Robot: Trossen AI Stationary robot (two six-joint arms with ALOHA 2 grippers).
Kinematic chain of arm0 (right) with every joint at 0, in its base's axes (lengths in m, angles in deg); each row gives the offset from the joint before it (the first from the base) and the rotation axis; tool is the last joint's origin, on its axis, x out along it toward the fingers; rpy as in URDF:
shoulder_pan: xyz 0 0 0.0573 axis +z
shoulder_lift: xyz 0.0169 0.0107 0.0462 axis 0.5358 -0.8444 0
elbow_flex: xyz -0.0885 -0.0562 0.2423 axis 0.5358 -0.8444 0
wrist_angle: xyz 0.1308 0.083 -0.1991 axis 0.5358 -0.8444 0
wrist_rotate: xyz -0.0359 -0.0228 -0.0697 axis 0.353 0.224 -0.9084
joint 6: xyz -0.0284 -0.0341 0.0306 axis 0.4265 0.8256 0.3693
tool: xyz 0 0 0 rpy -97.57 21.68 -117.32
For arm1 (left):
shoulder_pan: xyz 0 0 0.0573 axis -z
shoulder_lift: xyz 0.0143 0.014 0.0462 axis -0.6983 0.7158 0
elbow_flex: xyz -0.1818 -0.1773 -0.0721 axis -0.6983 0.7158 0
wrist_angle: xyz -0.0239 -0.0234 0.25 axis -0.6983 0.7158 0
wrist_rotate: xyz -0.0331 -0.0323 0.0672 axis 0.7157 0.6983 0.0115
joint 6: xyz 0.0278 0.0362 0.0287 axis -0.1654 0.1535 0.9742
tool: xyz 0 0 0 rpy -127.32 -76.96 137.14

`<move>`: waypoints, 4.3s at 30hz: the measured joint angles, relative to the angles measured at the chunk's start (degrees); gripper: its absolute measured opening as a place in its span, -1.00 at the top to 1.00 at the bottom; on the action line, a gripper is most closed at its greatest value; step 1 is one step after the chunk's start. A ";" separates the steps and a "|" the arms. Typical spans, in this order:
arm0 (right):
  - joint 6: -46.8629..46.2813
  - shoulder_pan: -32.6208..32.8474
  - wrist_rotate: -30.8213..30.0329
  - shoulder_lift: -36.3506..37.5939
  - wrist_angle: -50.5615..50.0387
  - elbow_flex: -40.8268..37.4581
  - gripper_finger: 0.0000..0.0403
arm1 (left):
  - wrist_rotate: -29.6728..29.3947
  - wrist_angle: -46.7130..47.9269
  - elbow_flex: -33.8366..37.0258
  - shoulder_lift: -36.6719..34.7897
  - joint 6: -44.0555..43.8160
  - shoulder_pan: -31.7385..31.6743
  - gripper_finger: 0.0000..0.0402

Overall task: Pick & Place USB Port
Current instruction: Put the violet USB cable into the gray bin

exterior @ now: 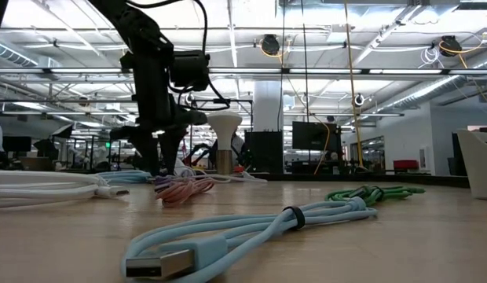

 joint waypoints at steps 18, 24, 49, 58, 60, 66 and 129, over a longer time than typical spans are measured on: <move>0.31 0.28 0.26 0.00 0.67 0.00 0.45 | 0.21 0.14 -0.02 0.90 -2.23 -3.15 -0.26; 1.44 0.27 1.81 -0.04 0.91 0.02 0.45 | 1.69 -1.54 -0.31 5.19 -3.97 -2.92 -0.34; 2.49 1.31 4.62 -0.04 3.98 0.04 0.45 | 4.33 -9.65 -0.31 -3.31 -6.59 11.05 0.92; -0.75 5.03 -0.07 -0.04 2.59 0.07 0.45 | 1.16 -46.89 -0.47 -10.78 -17.62 24.58 0.92; -0.63 6.21 -1.58 -0.04 2.54 0.07 0.45 | 1.62 -58.18 -0.61 -8.31 -19.56 25.86 0.92; 0.57 9.67 -4.67 0.02 1.46 0.07 0.45 | 1.57 -76.90 -0.62 2.96 -27.65 27.56 0.92; -0.28 1.84 15.16 2.32 58.22 -20.92 0.44 | -45.30 -6.92 -54.14 10.51 12.60 45.81 0.93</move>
